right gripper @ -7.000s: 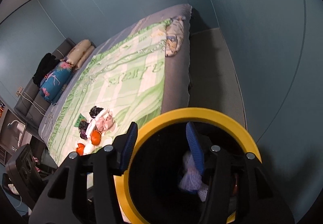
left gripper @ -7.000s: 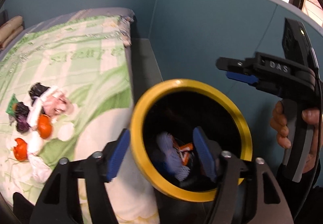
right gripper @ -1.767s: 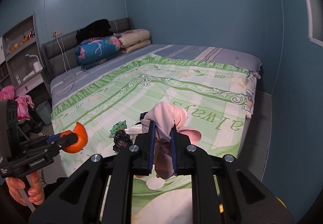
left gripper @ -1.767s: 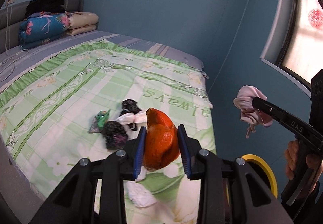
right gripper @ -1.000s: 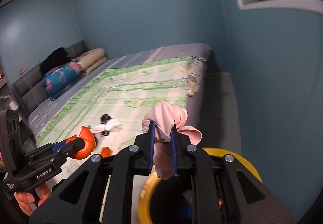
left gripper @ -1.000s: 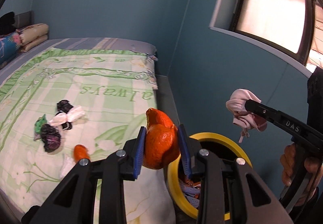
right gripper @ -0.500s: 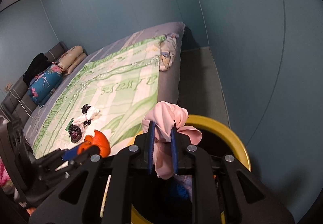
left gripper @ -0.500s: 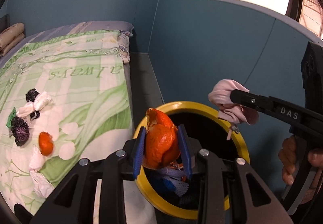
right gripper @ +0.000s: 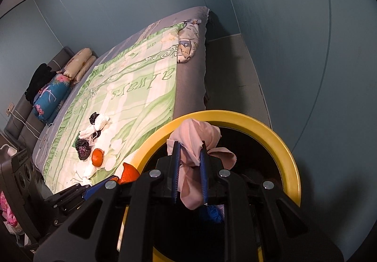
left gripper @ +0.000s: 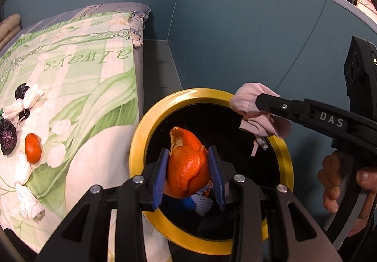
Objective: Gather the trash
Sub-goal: 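Open both tools to drop the peel and pink cloth into the bin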
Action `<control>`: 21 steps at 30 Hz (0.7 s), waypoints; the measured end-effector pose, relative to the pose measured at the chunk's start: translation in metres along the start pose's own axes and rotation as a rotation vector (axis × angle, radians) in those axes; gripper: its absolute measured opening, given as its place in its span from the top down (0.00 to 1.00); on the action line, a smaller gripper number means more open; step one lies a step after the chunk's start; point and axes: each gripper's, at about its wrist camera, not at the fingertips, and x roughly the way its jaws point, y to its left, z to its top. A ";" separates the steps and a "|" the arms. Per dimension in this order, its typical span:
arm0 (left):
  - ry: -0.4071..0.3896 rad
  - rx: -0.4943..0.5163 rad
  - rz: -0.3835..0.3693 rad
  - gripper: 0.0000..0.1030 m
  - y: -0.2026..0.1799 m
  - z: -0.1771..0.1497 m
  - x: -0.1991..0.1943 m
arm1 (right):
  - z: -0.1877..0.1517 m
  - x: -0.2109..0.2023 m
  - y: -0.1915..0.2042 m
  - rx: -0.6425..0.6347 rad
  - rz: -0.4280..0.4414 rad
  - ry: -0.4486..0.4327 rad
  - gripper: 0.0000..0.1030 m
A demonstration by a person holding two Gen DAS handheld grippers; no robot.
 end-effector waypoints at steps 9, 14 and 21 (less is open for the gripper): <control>-0.002 -0.014 -0.004 0.65 0.001 -0.003 -0.002 | 0.002 -0.004 -0.001 0.006 -0.022 -0.019 0.83; -0.062 -0.017 0.033 0.39 0.002 -0.002 -0.016 | 0.004 -0.007 -0.006 0.035 -0.033 -0.041 0.67; -0.141 -0.055 0.095 0.22 0.018 0.008 -0.036 | 0.006 -0.017 -0.001 0.020 -0.018 -0.102 0.45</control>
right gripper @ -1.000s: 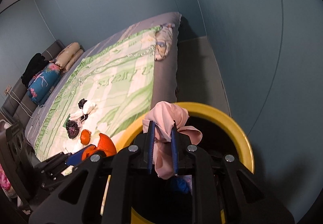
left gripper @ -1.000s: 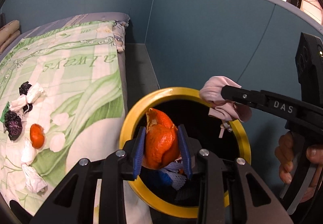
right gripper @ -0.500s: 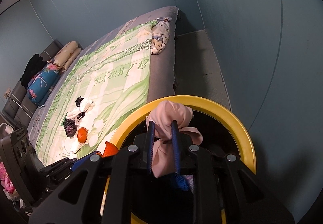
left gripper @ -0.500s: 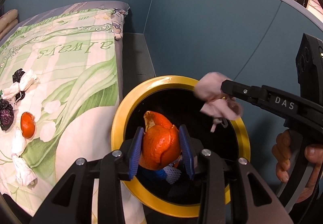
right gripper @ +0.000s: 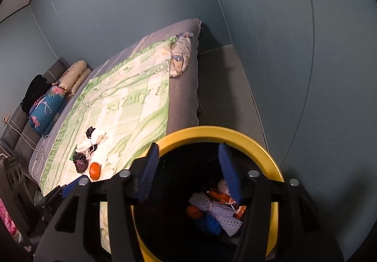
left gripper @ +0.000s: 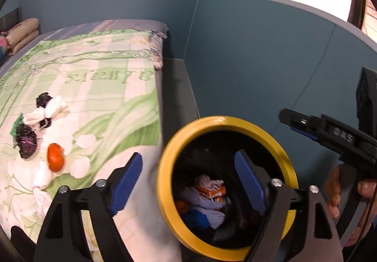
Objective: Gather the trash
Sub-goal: 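Open both tools to drop the peel and pink cloth into the bin, then reach to the bed and grasp black bag with left tool while right tool grasps orange peel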
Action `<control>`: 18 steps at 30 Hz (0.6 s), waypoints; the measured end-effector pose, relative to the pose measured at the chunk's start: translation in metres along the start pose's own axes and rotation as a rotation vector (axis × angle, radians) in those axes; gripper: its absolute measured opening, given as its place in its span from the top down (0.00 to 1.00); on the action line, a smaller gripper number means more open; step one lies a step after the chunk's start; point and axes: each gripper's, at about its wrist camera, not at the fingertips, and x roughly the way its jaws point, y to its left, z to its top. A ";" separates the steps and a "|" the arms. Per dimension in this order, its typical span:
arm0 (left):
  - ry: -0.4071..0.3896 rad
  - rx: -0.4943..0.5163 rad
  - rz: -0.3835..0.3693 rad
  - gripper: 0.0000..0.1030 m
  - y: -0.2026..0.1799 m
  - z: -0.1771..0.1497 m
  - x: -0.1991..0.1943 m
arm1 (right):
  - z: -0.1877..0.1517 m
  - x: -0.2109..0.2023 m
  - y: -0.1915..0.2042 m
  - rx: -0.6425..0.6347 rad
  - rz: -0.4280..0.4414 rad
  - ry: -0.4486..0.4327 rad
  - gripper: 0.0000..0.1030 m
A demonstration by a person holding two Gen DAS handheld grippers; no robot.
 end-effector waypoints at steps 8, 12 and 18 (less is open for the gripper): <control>-0.057 -0.062 0.068 0.17 0.038 0.014 -0.022 | 0.009 -0.009 0.025 -0.063 0.081 -0.063 0.33; -0.091 -0.082 0.115 0.15 0.058 0.020 -0.035 | 0.013 -0.005 0.047 -0.115 0.105 -0.061 0.30; -0.115 -0.110 0.189 0.14 0.093 0.023 -0.054 | 0.017 0.000 0.081 -0.172 0.148 -0.046 0.29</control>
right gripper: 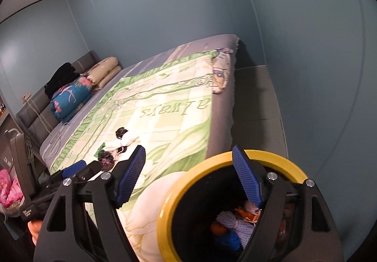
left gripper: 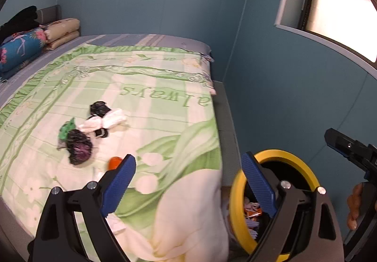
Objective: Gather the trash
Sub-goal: 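Reach to the bed and grasp black bag with left tool while right tool grasps orange peel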
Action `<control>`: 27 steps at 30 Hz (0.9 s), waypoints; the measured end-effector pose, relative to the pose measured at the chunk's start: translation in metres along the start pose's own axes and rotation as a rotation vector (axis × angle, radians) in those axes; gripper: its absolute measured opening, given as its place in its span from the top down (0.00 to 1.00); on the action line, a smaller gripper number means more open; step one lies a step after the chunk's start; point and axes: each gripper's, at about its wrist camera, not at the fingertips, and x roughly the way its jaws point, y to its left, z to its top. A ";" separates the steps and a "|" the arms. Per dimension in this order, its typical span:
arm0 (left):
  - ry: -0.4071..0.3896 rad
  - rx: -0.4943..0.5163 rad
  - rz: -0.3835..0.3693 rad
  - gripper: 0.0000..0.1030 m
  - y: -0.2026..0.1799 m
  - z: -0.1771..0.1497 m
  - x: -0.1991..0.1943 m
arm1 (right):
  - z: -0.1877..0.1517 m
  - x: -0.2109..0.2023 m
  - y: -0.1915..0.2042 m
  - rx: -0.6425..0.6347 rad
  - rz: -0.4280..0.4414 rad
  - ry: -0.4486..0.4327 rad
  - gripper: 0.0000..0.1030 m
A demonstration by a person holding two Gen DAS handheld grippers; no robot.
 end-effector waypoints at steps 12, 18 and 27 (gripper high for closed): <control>-0.028 -0.091 0.166 0.14 0.088 0.008 -0.013 | 0.006 0.051 0.079 -0.131 0.127 0.084 0.28; -0.005 -0.147 0.217 0.14 0.130 0.002 -0.005 | -0.003 0.091 0.115 -0.184 0.177 0.152 0.28; 0.047 -0.237 0.240 0.14 0.180 -0.011 0.024 | -0.029 0.167 0.158 -0.238 0.223 0.296 0.28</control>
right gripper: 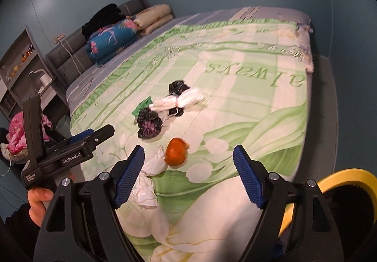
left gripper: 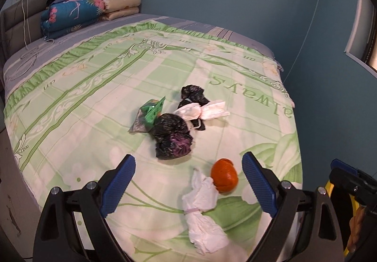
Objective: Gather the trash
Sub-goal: 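Reach to the bed and grasp black bag with left tool while right tool grasps orange peel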
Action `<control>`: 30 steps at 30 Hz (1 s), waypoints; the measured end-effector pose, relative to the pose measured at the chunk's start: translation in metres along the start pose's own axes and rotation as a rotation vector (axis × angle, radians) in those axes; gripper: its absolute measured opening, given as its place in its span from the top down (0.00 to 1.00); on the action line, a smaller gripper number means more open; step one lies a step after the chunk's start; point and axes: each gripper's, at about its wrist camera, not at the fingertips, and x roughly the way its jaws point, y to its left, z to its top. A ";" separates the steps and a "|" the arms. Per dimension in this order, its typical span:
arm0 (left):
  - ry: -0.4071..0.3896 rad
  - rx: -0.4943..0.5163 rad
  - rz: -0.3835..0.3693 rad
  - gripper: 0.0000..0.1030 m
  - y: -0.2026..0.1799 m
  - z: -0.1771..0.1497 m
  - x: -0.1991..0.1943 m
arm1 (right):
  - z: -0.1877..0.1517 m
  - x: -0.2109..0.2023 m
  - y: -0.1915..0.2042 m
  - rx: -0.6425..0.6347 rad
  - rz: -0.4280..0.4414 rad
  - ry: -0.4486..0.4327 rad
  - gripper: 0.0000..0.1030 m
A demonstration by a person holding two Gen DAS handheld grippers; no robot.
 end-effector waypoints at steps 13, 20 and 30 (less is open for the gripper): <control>0.091 -0.081 0.022 0.14 0.044 0.005 0.066 | -0.006 0.112 0.028 -0.115 -0.028 0.212 0.28; 0.125 -0.098 0.005 0.14 0.047 0.015 0.094 | -0.005 0.146 0.032 -0.135 -0.046 0.273 0.28; 0.155 -0.092 -0.018 0.14 0.047 0.025 0.123 | 0.003 0.169 0.037 -0.156 -0.073 0.305 0.28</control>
